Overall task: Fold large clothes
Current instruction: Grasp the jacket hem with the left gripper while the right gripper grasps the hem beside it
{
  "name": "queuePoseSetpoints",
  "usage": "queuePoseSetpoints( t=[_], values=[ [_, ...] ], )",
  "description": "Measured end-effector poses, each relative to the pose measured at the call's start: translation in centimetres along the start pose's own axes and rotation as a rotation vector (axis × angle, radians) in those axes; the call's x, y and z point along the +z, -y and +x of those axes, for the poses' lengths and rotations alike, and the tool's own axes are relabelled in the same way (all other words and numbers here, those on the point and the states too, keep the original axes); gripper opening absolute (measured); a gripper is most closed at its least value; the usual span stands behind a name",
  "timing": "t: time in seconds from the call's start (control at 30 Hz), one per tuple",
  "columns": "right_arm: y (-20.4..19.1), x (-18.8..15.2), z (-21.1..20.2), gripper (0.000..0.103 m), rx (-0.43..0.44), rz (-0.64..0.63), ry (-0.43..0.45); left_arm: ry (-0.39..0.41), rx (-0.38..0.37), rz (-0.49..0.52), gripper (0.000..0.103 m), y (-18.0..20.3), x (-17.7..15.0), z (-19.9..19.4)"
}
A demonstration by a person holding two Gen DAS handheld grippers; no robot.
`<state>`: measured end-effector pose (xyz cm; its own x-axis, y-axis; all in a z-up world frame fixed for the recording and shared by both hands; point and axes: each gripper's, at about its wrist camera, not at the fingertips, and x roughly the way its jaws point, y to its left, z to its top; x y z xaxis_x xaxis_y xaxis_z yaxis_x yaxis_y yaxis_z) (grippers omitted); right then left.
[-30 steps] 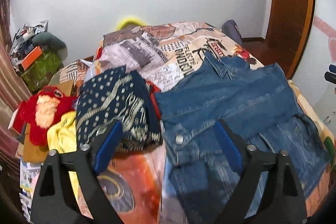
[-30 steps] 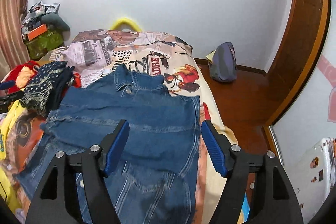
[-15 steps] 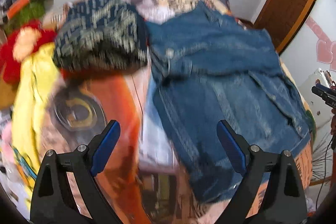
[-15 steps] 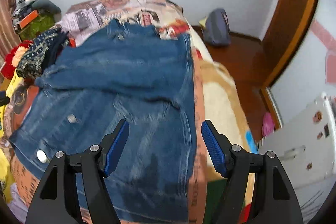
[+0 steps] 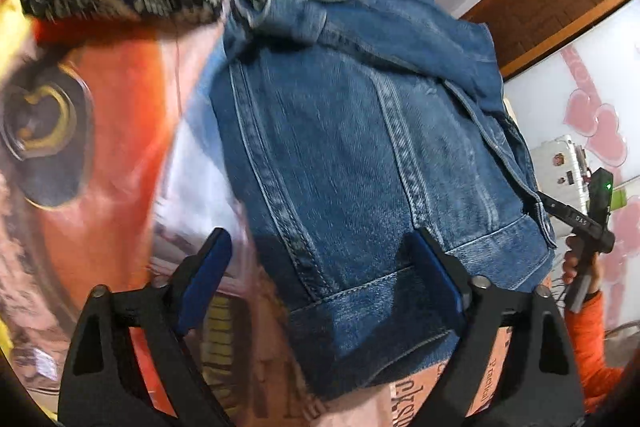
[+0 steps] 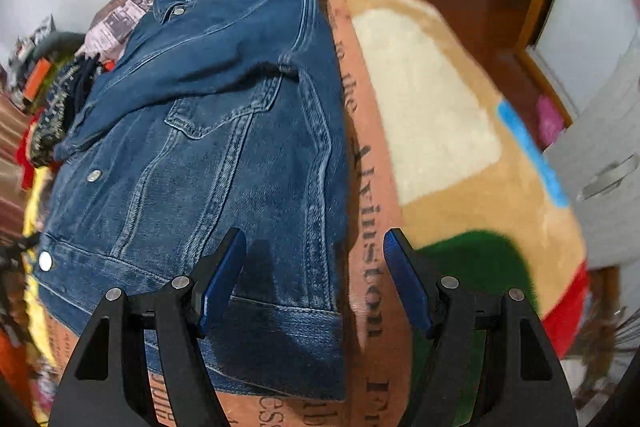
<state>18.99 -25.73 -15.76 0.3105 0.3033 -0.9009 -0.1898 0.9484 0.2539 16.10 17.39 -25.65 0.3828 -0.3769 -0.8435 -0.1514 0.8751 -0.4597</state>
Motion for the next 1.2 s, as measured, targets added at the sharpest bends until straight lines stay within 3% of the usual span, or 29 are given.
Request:
queuePoseSetpoints(
  t=[0.13,0.2,0.27,0.33,0.43,0.6,0.77,0.93,1.1,1.2],
  values=[
    [-0.8,0.0,0.3,0.048,0.050,-0.032,-0.006,-0.012,-0.104,-0.076,0.075,-1.0,0.0,0.4],
    [-1.2,0.2,1.1,0.046,0.073,-0.030,-0.020,-0.002,-0.142,-0.100,0.067,-1.3,-0.2,0.2],
    [-1.2,0.5,1.9,0.027,0.080,-0.025,-0.039,0.007,-0.150,-0.098,0.056,-1.3,-0.2,-0.1],
    [-1.1,1.0,2.2,0.017,0.099,-0.001,-0.044,0.021,-0.140,-0.078,0.033,-1.2,-0.2,-0.7],
    [-1.6,1.9,1.4,0.014,0.137,-0.015,-0.023,0.054,-0.105,-0.052,0.008,-0.6,0.3,-1.6],
    [-3.8,3.8,-2.3,0.013,0.155,-0.114,0.087,0.148,-0.117,-0.018,0.006,0.6,2.0,-4.7],
    [-5.3,7.5,-4.4,0.013,0.172,-0.160,0.175,0.239,-0.141,0.026,0.006,2.6,5.7,-7.5],
    [-6.3,12.4,-5.1,0.012,0.158,-0.175,0.266,0.337,-0.093,0.070,0.006,4.3,10.7,-9.3],
    [-5.6,18.1,-4.2,0.012,0.147,-0.096,0.334,0.415,-0.019,-0.017,0.005,3.1,17.2,-8.5],
    [-5.0,21.2,-1.5,0.012,0.127,-0.047,0.327,0.417,0.045,-0.064,0.005,1.3,20.0,-6.6]
  ],
)
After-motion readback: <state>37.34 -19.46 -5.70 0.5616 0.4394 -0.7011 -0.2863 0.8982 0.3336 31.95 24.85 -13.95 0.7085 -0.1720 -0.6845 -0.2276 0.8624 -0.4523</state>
